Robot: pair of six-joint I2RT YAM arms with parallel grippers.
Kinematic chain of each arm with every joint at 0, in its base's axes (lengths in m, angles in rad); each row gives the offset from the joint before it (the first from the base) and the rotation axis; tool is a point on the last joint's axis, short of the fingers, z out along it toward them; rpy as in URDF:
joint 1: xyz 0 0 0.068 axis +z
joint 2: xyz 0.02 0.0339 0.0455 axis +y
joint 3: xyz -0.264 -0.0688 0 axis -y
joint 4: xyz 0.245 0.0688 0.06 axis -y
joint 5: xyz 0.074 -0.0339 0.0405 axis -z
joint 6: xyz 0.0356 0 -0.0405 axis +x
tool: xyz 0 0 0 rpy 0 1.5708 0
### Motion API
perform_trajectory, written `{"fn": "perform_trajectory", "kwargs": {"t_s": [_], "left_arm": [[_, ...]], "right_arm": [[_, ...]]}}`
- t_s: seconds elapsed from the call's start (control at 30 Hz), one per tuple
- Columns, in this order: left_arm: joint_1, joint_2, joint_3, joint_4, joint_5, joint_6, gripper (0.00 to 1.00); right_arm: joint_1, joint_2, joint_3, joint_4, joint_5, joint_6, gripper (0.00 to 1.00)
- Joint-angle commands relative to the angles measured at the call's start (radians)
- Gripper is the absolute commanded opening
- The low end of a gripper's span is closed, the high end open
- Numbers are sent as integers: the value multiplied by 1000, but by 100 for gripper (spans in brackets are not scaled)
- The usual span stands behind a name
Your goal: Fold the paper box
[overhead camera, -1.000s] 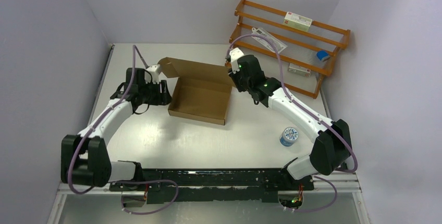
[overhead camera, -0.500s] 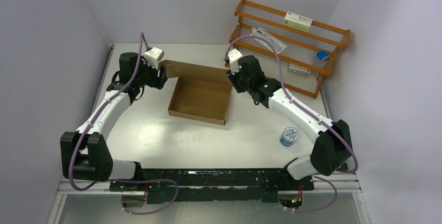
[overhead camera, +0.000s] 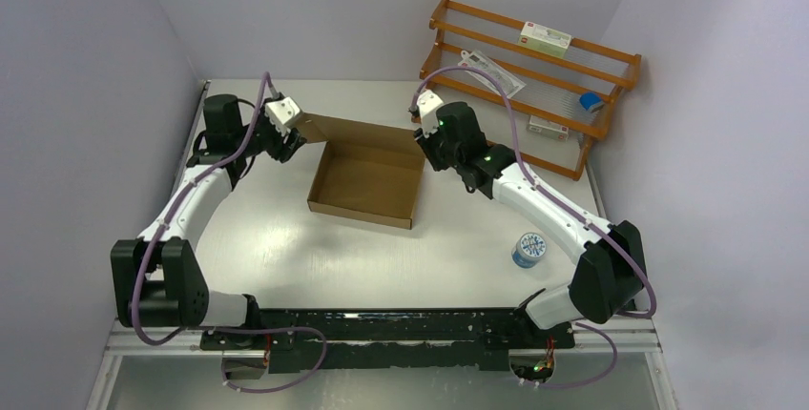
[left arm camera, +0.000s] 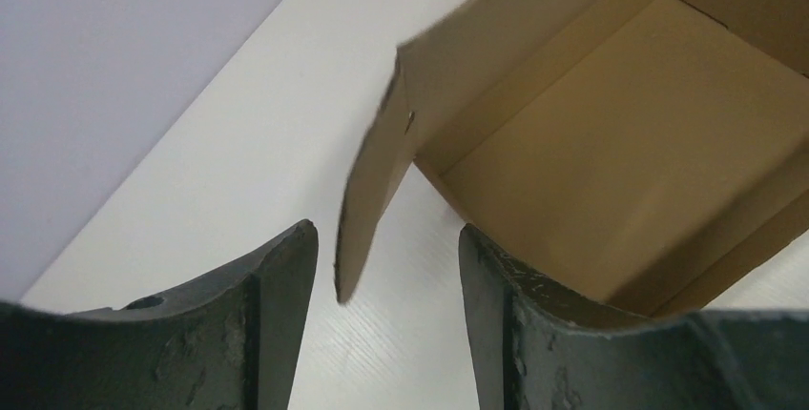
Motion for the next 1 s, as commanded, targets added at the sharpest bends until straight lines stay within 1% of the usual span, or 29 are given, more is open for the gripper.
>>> {"fn": "perform_trajectory", "kwargs": {"t_s": [0.0, 0.1, 0.17, 0.27, 0.33, 0.43, 0.5, 0.6, 0.67, 0.8, 0.9, 0.97], "left_arm": [[3, 47, 76, -55, 163, 119, 60], [3, 62, 88, -59, 158, 130, 56], [3, 72, 103, -85, 175, 145, 51], [3, 80, 113, -102, 220, 152, 37], [3, 78, 109, -103, 227, 153, 25], [3, 57, 104, -102, 208, 123, 14], [3, 28, 81, -72, 181, 66, 10], [-19, -19, 30, -21, 133, -16, 8], [-49, -41, 9, 2, 75, -94, 6], [-97, -76, -14, 19, 6, -256, 5], [-111, -106, -35, 9, -46, -381, 5], [-122, -125, -47, -12, -76, -434, 5]], "right_arm": [[-5, -27, -2, 21, -24, -13, 32], [-5, -29, -2, 20, -27, -18, 30], [-5, -29, -2, 19, -30, -18, 28], [-5, -22, 4, 11, -33, -18, 26], [-5, -23, 6, 9, -35, -19, 24], [-5, -23, 11, 3, -38, -14, 18], [-4, -21, 20, -7, -39, 0, 11], [-4, -15, 44, -34, -36, 34, 7], [-2, -12, 58, -47, -36, 64, 3], [-3, -10, 88, -66, -36, 131, 0], [-3, -6, 111, -87, -29, 178, 0], [-1, 0, 126, -104, -18, 204, 0]]}}
